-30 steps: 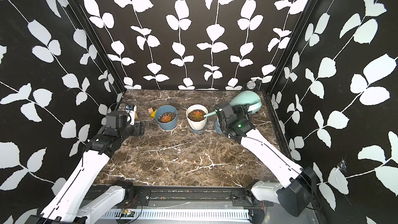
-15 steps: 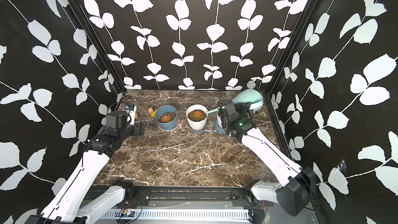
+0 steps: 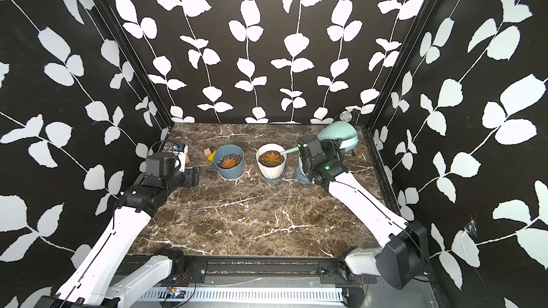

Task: Water the succulent around the soil edge
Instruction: Water the soil of the potted plant with water.

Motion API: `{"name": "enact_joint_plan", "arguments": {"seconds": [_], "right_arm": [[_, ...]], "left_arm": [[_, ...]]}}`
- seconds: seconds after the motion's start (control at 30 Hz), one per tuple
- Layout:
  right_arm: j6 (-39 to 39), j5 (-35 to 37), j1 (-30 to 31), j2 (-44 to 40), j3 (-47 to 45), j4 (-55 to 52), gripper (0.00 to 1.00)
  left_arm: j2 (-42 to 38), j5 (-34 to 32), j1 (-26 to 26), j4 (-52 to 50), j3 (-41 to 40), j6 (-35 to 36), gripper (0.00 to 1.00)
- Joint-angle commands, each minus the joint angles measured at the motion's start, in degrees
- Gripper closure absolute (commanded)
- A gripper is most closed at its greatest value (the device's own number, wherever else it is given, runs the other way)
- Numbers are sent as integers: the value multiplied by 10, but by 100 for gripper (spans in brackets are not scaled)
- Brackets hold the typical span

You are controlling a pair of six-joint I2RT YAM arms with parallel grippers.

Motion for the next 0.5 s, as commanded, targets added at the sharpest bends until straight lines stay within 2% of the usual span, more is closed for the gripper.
{"name": "enact_joint_plan", "arguments": {"seconds": [0.0,0.47], "right_arm": [[-18,17,-6,3,29,53,100],[-15,10,-19,33,57,78,100]], "left_arm": [[-10,-2,-1,-11,-3,6,17],[-12,-3,-1,-10,-3,7,17]]}}
